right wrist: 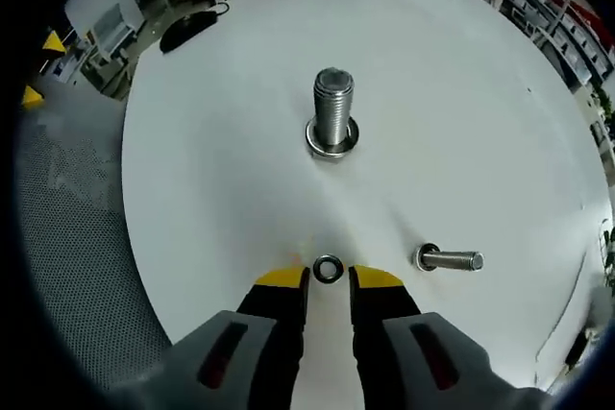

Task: Place the washer onto the threaded stud by aligning its center hole with the stud, sliding it down to the base, and recovering from edge contact or off-axis alignment until the washer reaches the visible bottom stop.

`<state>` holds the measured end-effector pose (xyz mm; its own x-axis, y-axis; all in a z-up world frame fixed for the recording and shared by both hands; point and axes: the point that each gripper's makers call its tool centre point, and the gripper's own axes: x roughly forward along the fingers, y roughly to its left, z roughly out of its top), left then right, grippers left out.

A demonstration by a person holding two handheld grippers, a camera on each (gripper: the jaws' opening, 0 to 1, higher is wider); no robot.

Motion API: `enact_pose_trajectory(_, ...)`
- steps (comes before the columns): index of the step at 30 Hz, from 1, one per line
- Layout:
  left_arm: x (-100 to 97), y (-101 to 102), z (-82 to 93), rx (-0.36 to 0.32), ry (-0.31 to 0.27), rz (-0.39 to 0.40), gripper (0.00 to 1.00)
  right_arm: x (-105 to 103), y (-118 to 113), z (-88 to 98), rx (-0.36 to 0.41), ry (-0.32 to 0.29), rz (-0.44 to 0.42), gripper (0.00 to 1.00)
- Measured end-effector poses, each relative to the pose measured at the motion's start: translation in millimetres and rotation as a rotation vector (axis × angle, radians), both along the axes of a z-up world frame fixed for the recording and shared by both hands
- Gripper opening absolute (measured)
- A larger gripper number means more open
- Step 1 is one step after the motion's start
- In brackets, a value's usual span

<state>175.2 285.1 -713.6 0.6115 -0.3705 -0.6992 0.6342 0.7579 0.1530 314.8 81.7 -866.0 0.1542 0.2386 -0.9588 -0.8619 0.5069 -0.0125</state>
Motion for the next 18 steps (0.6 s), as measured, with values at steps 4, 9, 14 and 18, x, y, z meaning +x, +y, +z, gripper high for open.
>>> enact_pose_trajectory(4,0.6,0.4,1.0,-0.002,-0.005,0.002,0.22,2.3,0.1,-1.1,-0.066,0.057,0.011,0.16)
enact_pose_trajectory(9,0.4,0.2,-0.2,0.002,-0.001,-0.001,0.22,4.8,-0.2,-3.3,-0.167,0.105,0.056,0.14)
enact_pose_trajectory(14,-0.6,-0.3,-0.8,0.004,0.003,-0.004,0.22,6.8,-0.9,-5.9,-0.195,0.098,0.036,0.15)
enact_pose_trajectory(18,-0.4,-0.6,-0.1,0.002,0.000,-0.005,0.22,8.4,-3.1,-5.8,-0.140,0.063,0.012,0.14)
